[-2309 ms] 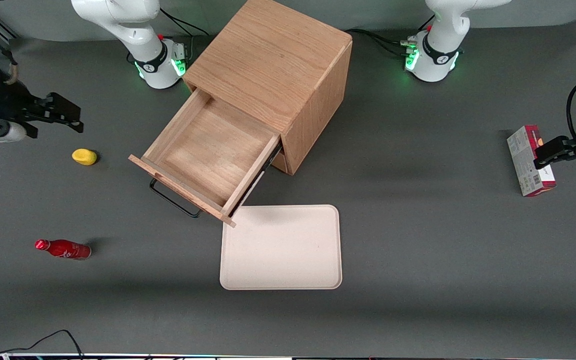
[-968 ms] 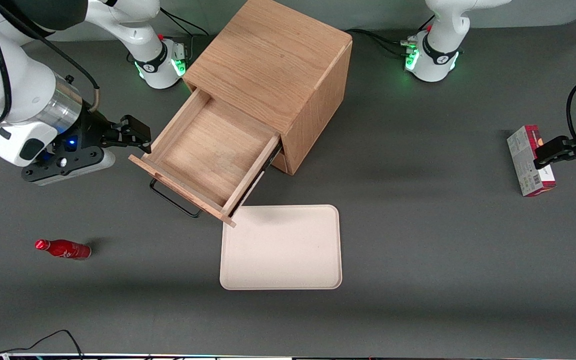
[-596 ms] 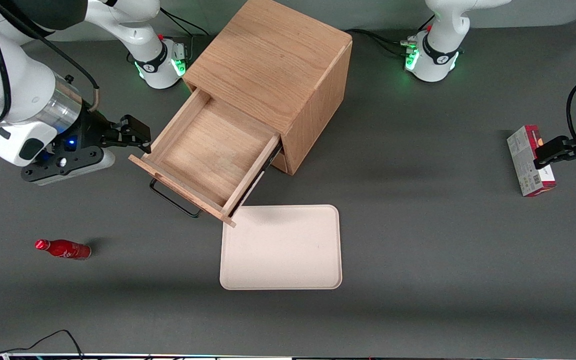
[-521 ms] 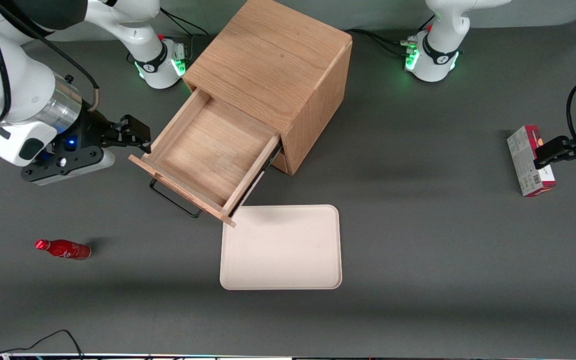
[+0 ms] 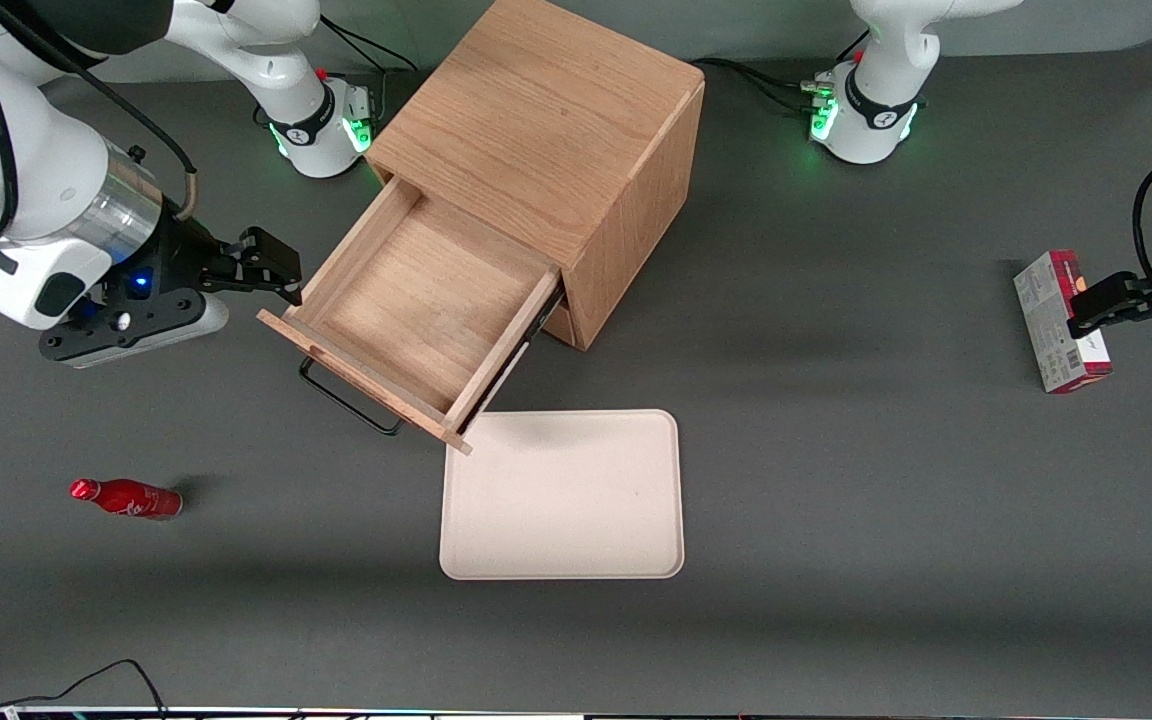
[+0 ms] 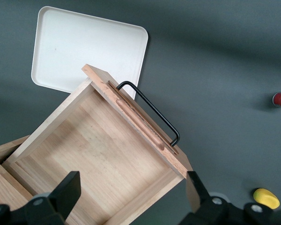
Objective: Close top drawer
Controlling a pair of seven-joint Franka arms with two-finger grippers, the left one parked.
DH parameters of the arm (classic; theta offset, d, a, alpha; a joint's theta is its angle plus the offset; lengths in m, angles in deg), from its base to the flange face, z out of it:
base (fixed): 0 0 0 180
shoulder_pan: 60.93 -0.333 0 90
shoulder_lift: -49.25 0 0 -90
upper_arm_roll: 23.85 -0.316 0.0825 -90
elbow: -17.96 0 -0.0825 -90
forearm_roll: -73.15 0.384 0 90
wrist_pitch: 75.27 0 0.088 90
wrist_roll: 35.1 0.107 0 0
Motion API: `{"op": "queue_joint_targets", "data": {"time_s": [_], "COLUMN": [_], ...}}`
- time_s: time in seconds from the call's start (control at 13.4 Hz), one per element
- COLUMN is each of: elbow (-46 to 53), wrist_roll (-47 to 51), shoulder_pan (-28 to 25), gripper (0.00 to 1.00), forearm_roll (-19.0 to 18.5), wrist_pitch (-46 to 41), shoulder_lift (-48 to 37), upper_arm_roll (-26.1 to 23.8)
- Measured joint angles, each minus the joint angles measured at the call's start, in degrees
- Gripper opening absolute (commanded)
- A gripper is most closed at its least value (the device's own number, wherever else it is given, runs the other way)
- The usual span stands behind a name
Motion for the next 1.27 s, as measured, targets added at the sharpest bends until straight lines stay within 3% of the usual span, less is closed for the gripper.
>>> {"op": "queue_joint_targets", "data": {"time_s": [0.15,0.37,0.52,0.67,0.97,1.27], "elbow": [0.1,0.1,0.0,0.0,0.0,0.0], "wrist_roll": [-8.2,-29.8,-36.5,-37.7,-38.3,-38.8], "shoulder_pan": [-0.1,-0.1,0.1,0.2,0.4,0.7], "gripper": [1.00,1.00,1.00,1.00,1.00,1.00], "forearm_roll": [-0.3,-4.0,-4.3,-4.2,0.3,0.9], "wrist_pitch": [0.0,-0.1,-0.1,-0.2,-2.2,-2.3], "shoulder_lift": [0.0,0.0,0.2,0.3,0.3,0.4], "upper_arm_roll": [-0.1,-0.3,-0.3,-0.3,0.9,1.5]}}
